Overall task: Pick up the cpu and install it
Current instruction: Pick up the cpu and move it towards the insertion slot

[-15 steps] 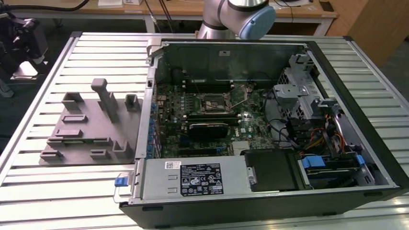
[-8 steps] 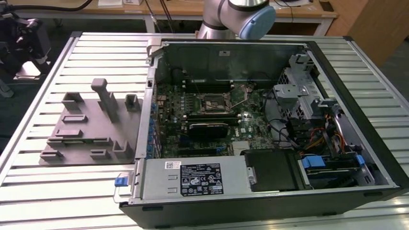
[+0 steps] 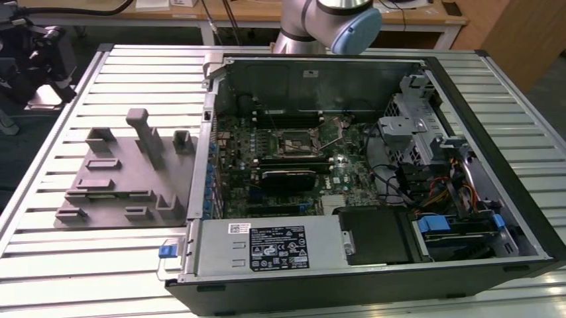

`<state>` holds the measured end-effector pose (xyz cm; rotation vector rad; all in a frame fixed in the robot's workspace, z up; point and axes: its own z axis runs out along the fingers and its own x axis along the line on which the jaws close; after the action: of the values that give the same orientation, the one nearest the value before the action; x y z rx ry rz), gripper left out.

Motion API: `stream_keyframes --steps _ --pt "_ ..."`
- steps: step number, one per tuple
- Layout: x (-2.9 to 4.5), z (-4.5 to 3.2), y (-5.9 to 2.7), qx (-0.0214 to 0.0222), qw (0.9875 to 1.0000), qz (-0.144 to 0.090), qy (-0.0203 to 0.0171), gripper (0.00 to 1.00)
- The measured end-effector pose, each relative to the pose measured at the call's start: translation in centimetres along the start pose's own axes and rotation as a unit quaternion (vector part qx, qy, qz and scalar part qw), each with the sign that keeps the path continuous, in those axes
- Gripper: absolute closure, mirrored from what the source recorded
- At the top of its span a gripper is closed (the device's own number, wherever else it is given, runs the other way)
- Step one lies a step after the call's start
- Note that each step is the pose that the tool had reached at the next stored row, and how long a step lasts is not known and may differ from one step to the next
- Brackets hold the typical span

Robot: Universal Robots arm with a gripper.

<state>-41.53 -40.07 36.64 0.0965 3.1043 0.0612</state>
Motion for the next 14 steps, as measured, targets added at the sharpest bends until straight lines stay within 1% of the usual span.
stream_keyframes --steps 14 --pt "-1.53 0.06 0.09 0.0 1.0 0.0 0.0 0.46"
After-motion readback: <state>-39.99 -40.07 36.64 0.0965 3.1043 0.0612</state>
